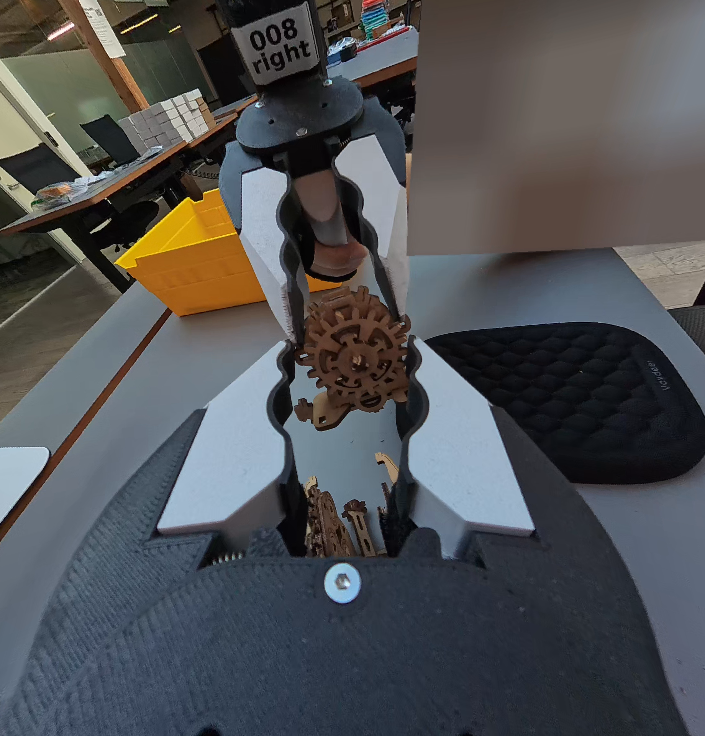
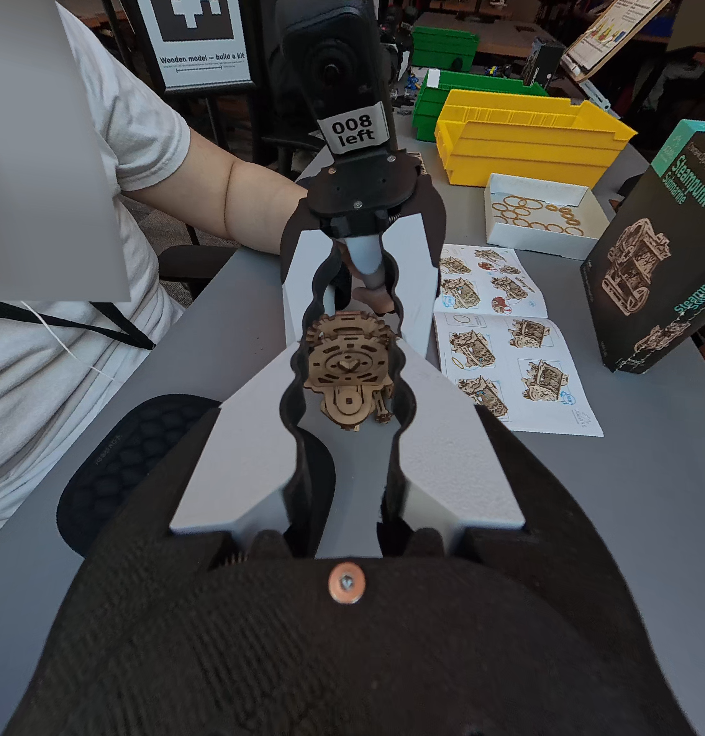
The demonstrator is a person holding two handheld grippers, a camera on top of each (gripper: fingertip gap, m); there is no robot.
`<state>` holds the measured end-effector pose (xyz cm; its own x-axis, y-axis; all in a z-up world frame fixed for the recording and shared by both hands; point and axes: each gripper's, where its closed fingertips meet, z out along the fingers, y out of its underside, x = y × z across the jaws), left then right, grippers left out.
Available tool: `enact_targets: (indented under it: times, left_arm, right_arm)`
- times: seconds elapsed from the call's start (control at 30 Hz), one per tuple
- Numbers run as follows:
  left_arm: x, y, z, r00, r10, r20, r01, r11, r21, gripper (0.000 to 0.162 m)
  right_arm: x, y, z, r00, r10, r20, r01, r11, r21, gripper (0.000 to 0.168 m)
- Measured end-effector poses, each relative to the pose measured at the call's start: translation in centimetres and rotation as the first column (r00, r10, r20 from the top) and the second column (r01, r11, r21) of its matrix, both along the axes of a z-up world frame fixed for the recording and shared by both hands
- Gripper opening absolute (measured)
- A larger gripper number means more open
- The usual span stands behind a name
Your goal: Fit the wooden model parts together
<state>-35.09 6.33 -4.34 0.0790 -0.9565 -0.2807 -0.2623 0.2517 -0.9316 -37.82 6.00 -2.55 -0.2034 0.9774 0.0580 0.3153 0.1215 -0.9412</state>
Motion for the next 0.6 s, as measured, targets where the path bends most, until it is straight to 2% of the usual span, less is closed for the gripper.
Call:
enact_targets:
  times: [0.17,0.2,0.23,0.37,0.6]
  left_arm:
    - [-0.2,0.5,0.5,0.998,0.035,0.044,-0.036,0.999,0.024,0.055]
    - [-0.4,0.8,0.6,0.997,0.058,0.056,-0.060,0.998,0.030,0.068]
    - [-0.6,1.2,0.4,0.996,0.080,0.046,-0.081,0.996,0.023,0.074]
    - [-2.4,1.5,-0.5,0.995,0.099,-0.027,-0.101,0.987,-0.123,0.092]
    - [-4.5,1.5,-3.5,0.952,0.204,-0.230,-0.243,0.957,-0.155,0.101]
  right_arm:
    - [0.2,0.5,0.2,0.999,-0.037,-0.029,0.038,0.999,0.006,0.039]
    - [0.3,0.6,0.2,0.998,-0.048,-0.035,0.048,0.999,0.007,0.039]
    - [0.4,0.9,0.2,0.997,-0.061,-0.039,0.061,0.998,0.004,0.039]
    - [1.2,2.3,-1.5,0.990,-0.142,0.002,0.142,0.990,0.009,0.039]
    - [2.5,2.9,-5.1,0.980,-0.191,0.062,0.191,0.982,-0.002,0.039]
